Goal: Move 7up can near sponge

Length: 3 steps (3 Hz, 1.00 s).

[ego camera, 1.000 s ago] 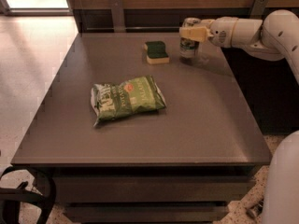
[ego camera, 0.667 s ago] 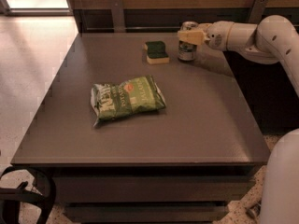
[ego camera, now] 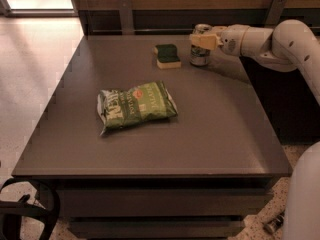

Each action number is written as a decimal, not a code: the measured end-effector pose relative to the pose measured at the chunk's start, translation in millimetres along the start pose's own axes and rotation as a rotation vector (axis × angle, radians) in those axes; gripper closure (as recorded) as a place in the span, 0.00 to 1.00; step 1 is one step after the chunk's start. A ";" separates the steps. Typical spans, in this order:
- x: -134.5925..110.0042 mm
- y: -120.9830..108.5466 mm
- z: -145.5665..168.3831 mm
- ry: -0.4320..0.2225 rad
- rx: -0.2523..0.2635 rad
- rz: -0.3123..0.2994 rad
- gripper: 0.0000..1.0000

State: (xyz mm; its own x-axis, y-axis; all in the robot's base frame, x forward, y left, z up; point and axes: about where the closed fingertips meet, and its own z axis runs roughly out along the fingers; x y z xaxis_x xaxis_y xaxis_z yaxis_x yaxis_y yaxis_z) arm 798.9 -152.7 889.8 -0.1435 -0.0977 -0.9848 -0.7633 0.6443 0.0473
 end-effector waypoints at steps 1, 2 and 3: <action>-0.5 0.1 0.0 0.000 0.000 0.000 0.57; -0.8 0.2 0.1 0.000 0.000 0.000 0.35; -1.3 0.3 0.1 0.000 -0.001 0.000 0.12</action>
Offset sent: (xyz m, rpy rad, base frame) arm 0.0000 0.0001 0.0004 0.0000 0.0000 0.0002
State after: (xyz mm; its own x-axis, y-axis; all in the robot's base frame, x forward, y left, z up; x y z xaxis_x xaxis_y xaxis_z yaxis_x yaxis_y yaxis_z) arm 799.0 -152.3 891.0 -0.1436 -0.0976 -0.9848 -0.7637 0.6439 0.0475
